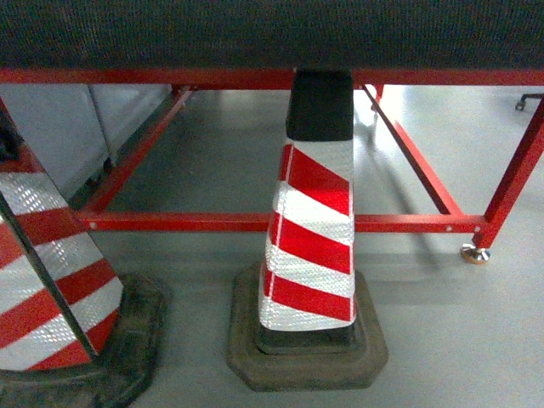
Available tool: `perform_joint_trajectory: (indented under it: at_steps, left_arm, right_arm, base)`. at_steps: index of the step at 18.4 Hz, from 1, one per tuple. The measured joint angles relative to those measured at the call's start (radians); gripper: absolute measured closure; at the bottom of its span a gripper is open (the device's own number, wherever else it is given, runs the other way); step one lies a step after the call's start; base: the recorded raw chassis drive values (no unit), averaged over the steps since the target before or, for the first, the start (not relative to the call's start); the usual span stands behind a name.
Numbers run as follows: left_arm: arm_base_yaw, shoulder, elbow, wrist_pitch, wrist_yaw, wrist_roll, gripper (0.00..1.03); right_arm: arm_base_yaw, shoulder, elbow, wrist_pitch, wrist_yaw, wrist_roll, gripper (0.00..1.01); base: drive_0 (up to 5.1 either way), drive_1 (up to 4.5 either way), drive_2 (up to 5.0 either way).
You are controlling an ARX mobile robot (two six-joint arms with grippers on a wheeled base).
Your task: Place box next to blue box on left shelf
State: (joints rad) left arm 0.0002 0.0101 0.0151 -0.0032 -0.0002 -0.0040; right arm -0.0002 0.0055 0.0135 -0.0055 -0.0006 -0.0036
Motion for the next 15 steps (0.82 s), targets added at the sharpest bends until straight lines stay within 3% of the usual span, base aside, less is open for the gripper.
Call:
perform_joint_trajectory:
  at_steps: [15]
  left_arm:
    - [0.000, 0.000, 0.000, -0.001, 0.000, 0.005, 0.05]
  right_arm:
    - [0.000, 0.000, 0.000, -0.001, 0.000, 0.005, 0.03]
  base:
    - [0.0, 0.00, 0.0]
